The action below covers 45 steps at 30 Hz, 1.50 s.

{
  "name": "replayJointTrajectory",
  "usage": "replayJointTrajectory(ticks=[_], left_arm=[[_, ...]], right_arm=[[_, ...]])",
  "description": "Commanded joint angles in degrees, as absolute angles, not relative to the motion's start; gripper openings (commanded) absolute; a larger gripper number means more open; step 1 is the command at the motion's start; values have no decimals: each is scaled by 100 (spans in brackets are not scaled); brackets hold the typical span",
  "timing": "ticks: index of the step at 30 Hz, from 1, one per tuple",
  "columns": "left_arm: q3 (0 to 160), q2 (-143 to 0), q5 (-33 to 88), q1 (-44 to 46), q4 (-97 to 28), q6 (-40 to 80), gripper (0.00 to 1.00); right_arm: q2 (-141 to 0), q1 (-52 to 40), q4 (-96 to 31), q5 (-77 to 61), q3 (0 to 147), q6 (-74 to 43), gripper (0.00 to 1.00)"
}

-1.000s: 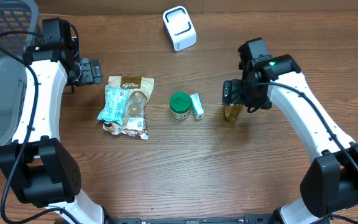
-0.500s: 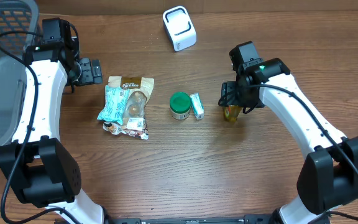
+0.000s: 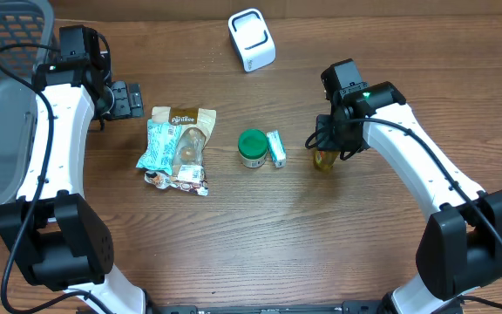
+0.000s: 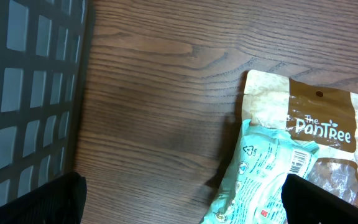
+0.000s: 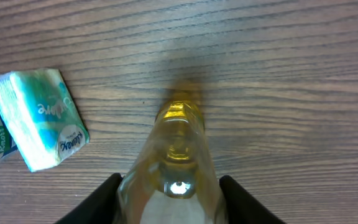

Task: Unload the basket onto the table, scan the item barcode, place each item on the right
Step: 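Move the right gripper to the yellow oil bottle and grasp it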

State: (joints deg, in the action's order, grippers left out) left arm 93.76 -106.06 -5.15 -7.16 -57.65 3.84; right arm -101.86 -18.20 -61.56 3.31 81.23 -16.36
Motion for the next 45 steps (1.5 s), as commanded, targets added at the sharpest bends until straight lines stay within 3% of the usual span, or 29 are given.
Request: replayJointTrajectory(ticks=[1,11,45], left_arm=[[9476,-10499,-484,-711,-5765,276,99],[9476,-10497,-484,-711,-5760,276,99],[9476,-10499,-484,-707,-5763,276,100]], right_arm=[[-10062,-1791,-6143,152,8206,-1634,41],[-9931,-1789,-6213,121,8224,-1632,36],[-9933,-1789,-6370,141,8208,-1632,37]])
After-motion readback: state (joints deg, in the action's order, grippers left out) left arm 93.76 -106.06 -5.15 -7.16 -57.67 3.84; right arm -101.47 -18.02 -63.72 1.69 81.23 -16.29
